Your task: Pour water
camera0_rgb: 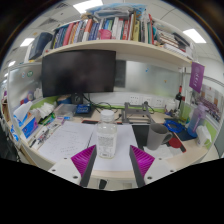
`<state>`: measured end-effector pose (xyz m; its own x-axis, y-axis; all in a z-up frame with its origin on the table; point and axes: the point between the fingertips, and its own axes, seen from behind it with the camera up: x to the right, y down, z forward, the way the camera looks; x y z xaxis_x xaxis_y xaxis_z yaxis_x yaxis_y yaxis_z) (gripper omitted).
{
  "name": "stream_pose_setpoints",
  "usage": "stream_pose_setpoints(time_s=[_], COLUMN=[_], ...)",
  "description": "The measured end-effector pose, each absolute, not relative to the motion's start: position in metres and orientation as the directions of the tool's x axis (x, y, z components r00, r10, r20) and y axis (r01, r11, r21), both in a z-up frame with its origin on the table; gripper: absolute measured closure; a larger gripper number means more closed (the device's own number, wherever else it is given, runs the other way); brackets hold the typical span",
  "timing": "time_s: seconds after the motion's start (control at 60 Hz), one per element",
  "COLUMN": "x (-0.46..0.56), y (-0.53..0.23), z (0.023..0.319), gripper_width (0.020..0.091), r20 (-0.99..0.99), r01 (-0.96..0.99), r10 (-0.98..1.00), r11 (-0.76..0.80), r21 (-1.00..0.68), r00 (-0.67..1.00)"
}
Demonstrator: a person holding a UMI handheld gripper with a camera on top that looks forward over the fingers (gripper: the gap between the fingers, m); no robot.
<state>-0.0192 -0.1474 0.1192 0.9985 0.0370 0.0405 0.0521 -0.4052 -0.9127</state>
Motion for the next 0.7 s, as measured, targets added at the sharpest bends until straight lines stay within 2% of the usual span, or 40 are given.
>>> stream_pose_setpoints(time_s=[0.217, 0.567, 0.617, 0.65, 0.7], x=[-0.048, -0.041, -0.035, -0.035, -0.036], y=[-0.092, -0.045, -0.040, -0.038, -0.035], z=[0.079, 0.070, 0.071, 0.071, 0.071], gripper_width=[0.0437, 0.0433, 0.0486, 0.0573, 0.0597], r20=[0.030, 0.026, 0.024, 0.031, 0.029], r01=[0.035, 0.013, 0.004, 0.009, 0.009], r10=[0.020, -0.033, -0.063, -0.068, -0.066], r11=[-0.400, -0.329, -0.310, -0.297, -0.278], r21=[-0.916, -0.944, -0.951, -0.955, -0.960], r00=[0.999, 0.999, 0.998, 0.997, 0.997])
